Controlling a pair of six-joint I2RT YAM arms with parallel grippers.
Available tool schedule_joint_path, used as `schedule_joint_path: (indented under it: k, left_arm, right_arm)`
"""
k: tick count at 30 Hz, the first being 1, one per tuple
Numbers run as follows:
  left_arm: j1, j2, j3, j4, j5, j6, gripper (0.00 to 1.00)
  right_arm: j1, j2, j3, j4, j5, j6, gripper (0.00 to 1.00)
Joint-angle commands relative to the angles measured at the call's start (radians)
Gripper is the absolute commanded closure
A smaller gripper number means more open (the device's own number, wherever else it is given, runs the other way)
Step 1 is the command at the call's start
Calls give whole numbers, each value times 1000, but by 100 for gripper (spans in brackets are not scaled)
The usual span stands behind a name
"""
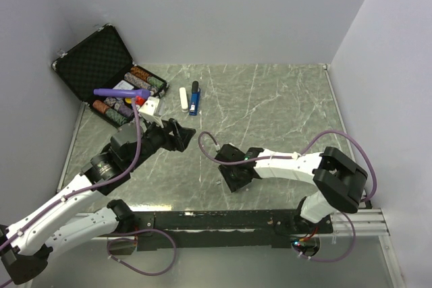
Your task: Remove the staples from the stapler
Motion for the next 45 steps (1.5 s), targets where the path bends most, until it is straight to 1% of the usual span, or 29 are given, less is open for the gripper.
schedule_joint_path:
  k: [1, 9, 19, 23, 24, 27, 29, 37, 45]
  left_arm:
    - [-3, -5, -2, 27, -13, 13, 24]
    - [-3, 7, 0, 33, -7, 13, 23]
    - [-3, 7, -8, 34, -10, 10, 23]
    - [-3, 7, -8, 37, -7, 9, 23]
    - [-4, 6, -11, 39, -5, 7, 23]
    - [-3, 7, -10, 40, -2, 7, 23]
    - [-3, 9, -10, 40, -1, 7, 23]
    - [-3, 6, -14, 37, -2, 4, 23]
    - [-3, 7, -13, 36, 1, 6, 23]
  right_arm:
    - [14, 13, 26, 12, 15, 8, 58]
    - [23, 16, 32, 7, 25, 10, 66]
    - [40, 6, 50, -14, 40, 7, 78]
    - [46, -21, 54, -31, 46, 10, 79]
    - [46, -27, 55, -36, 51, 12, 78]
    - [46, -42, 61, -56, 66, 13, 65]
    - [47, -47, 66, -66, 81, 12, 61]
    - [46, -19, 86, -96, 121, -19, 56]
    - [21, 8, 73, -53, 117, -42, 53]
